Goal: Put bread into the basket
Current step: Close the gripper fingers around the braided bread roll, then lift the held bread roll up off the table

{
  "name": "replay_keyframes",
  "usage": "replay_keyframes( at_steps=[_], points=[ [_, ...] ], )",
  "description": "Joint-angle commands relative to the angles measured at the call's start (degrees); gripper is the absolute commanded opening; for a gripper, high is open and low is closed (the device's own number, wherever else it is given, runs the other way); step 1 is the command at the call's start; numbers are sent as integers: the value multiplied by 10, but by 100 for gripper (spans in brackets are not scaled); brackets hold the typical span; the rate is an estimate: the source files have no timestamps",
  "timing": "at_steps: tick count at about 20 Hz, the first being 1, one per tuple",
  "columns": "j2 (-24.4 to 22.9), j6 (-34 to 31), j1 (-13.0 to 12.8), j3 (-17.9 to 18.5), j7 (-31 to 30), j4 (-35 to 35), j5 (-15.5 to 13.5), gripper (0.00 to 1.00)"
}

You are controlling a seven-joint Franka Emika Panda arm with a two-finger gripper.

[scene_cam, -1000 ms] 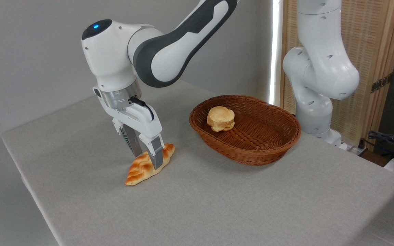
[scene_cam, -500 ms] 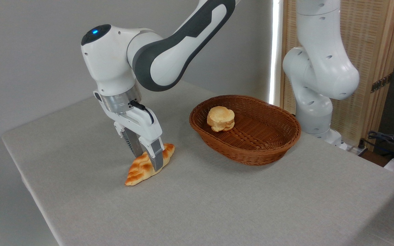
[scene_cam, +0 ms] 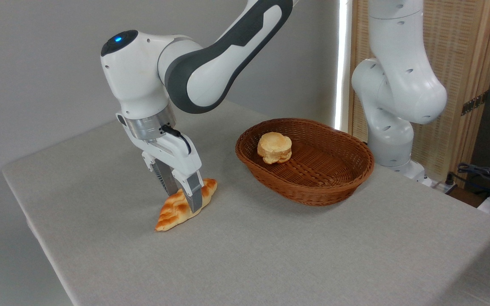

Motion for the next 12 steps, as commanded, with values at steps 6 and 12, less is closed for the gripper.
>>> replay_keyframes(
  at_steps=[6,12],
  points=[
    [-5,-3,0,6,15,4,-7,52],
    [-63,-16,2,8,14,10,-12,56]
  ],
)
